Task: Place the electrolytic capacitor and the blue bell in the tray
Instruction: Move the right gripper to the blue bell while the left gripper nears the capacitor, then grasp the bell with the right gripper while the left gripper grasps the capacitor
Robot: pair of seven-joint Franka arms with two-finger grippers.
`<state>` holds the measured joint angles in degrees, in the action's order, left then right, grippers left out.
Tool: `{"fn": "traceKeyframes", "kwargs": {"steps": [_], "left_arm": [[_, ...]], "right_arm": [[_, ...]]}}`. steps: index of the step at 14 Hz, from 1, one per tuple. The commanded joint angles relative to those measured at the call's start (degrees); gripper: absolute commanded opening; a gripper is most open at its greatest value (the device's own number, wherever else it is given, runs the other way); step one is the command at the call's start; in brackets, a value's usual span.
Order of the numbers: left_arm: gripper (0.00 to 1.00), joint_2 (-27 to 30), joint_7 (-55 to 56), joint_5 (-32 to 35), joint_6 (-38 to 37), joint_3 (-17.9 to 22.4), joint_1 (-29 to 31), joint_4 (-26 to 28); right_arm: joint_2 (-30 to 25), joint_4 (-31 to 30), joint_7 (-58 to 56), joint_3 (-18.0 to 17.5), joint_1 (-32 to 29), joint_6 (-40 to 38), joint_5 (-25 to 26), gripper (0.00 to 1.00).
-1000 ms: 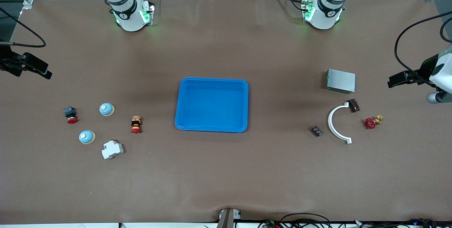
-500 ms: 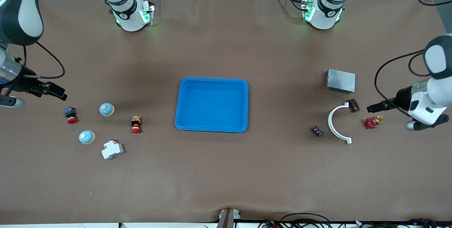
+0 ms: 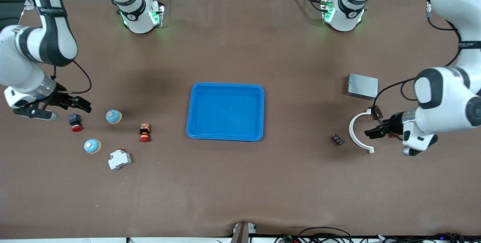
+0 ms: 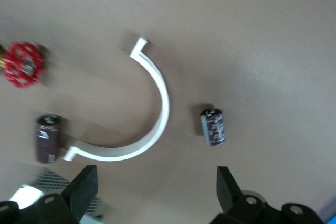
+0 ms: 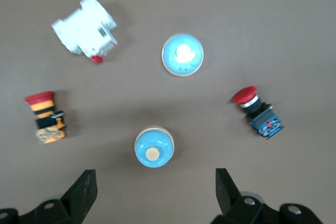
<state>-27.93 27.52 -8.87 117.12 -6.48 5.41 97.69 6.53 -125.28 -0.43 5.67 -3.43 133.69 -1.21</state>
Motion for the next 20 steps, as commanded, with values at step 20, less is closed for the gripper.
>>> {"fn": "traceKeyframes", "kwargs": {"steps": [20], "left_arm": [[0.67,-12.5,18.62,5.0,12.25,0.24,-7.52,-2.85]], "right_arm": [[18.25,-1.98,1.4,-0.66,3.25,18.62,-1.95,1.0]]}}
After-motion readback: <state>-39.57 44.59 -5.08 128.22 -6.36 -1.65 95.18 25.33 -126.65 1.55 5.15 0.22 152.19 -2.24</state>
